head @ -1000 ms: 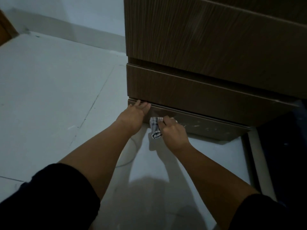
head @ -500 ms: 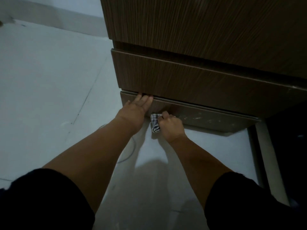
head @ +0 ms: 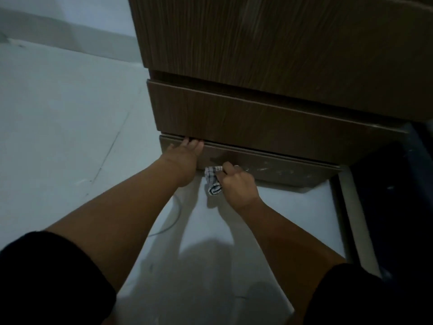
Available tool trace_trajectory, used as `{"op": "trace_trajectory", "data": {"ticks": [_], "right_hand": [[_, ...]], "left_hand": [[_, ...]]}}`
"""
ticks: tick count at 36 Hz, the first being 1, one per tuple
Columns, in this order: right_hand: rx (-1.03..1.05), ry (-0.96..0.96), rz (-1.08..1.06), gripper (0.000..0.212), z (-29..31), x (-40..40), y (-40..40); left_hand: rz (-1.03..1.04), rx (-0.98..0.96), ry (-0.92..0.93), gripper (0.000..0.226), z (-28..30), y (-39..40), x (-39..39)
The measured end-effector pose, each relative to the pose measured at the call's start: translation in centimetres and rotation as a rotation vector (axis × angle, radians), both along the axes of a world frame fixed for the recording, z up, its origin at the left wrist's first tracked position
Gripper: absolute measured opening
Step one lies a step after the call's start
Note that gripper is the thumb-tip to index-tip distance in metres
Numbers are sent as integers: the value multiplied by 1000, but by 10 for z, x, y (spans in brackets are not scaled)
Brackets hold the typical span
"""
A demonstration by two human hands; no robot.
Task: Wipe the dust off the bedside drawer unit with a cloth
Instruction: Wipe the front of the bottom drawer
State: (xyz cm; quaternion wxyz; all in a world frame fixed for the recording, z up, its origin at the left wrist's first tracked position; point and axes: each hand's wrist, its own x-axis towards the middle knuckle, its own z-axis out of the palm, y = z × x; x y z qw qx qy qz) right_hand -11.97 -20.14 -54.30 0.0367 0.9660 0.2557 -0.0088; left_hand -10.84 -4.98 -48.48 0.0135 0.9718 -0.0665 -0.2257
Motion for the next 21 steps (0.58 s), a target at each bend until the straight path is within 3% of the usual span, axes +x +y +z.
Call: {"op": "trace_trajectory", "data": {"ticks": [6,21], "right_hand": [[42,-175,-13,28,32,-4,-33],[7,-12,-88,28,-31,17,-41]], "left_hand": [[-75,-50,-38,80,-5,-22,-12],[-78,-37,-17,75,-7,-46,-7]]}}
